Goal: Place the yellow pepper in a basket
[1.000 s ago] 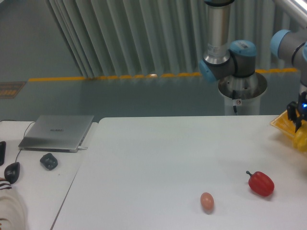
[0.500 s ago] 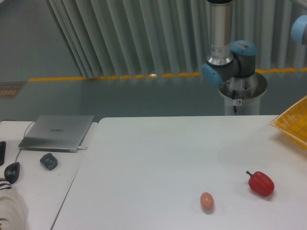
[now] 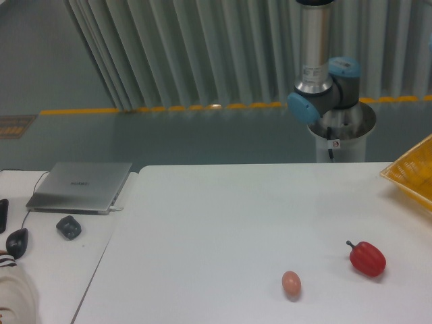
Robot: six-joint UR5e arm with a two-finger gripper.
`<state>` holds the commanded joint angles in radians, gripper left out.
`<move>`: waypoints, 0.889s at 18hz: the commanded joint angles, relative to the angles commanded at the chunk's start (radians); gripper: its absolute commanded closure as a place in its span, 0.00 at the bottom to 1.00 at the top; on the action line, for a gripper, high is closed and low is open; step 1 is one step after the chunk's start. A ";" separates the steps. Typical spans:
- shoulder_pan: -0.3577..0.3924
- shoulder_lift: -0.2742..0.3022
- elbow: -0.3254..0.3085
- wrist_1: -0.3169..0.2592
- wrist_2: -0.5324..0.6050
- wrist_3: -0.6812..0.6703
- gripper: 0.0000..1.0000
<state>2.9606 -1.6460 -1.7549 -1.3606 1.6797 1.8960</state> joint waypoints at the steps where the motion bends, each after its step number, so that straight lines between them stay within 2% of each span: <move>1: 0.000 0.005 0.002 0.002 0.000 0.000 0.00; 5: -0.002 0.002 0.018 0.008 -0.018 0.000 0.00; 11: -0.069 -0.044 0.110 0.008 -0.024 0.018 0.00; 16: -0.135 -0.115 0.222 0.008 -0.139 0.041 0.00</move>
<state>2.8258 -1.7609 -1.5326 -1.3530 1.5403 1.9374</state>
